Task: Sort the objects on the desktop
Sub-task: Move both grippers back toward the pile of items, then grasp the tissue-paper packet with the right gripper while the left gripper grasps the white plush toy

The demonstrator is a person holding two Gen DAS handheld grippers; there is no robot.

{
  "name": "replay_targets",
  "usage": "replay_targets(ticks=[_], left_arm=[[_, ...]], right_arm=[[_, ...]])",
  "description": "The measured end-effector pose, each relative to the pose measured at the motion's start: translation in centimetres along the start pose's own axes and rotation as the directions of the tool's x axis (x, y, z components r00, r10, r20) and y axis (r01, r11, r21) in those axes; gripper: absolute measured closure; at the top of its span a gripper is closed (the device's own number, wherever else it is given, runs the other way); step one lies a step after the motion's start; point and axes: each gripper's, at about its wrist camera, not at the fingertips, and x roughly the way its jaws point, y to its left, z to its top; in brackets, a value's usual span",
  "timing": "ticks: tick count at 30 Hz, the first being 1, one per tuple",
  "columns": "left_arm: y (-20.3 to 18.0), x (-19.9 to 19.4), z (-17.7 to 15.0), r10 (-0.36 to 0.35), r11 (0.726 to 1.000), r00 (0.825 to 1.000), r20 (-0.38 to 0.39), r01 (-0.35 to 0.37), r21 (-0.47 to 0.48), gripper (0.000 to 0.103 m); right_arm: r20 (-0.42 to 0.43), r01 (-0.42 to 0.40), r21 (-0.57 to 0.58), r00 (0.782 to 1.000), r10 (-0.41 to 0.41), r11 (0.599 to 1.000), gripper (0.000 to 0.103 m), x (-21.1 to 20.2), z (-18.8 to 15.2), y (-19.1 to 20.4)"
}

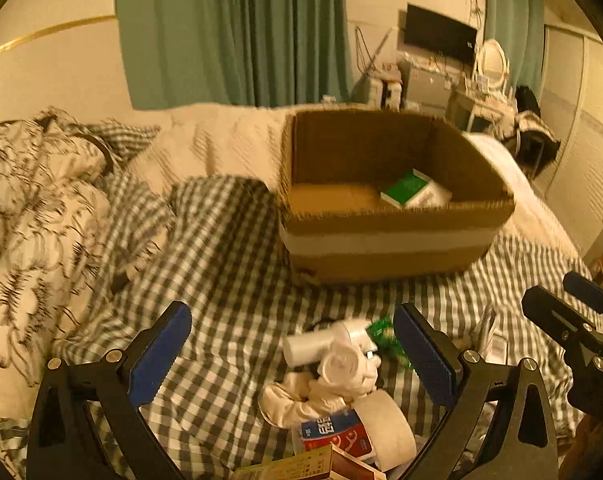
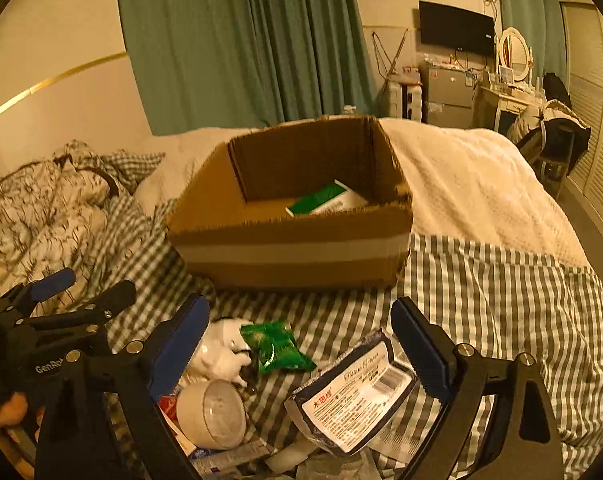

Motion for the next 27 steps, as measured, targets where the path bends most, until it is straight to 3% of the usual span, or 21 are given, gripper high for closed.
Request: replay_targets(ticks=[7, 14, 18, 23, 27], left_arm=[[-0.2, 2.7, -1.1, -0.034, 0.999, 0.996, -0.084, 0.034, 0.007, 0.0], [-0.8, 5.0, -2.1, -0.054, 0.998, 0.988, -0.148, 0.059, 0.027, 0.003], [-1.1, 6.4, -2.7, -0.074, 0.996, 0.978, -0.197, 0.082, 0.029, 0.005], [-1.6, 7.9, -3.4, -0.089, 0.993, 0.964, -0.249, 0.104, 0.048, 0.011], [-1.8, 9.1, -3.9, -0.098, 0.992, 0.955, -0.281, 0.117, 0.051, 0.014]], right_arm=[[-0.113, 0.058, 0.013, 0.992, -0.057, 0.998, 0.01, 2.9, -1.9, -0.5], [-0.239, 0.126, 0.04, 0.964, -0.113, 0.991, 0.01, 5.7, -4.0, -2.0], [-0.303, 0.111, 0.076, 0.949, -0.082, 0.991, 0.01, 7.1, -4.7, -2.6], [-0.391, 0.161, 0.047, 0.911, -0.131, 0.986, 0.01, 9.2, -5.8, -2.9], [-0.449, 0.157, 0.057, 0.886, -0.115, 0.986, 0.01, 10.5, -6.5, -3.5]])
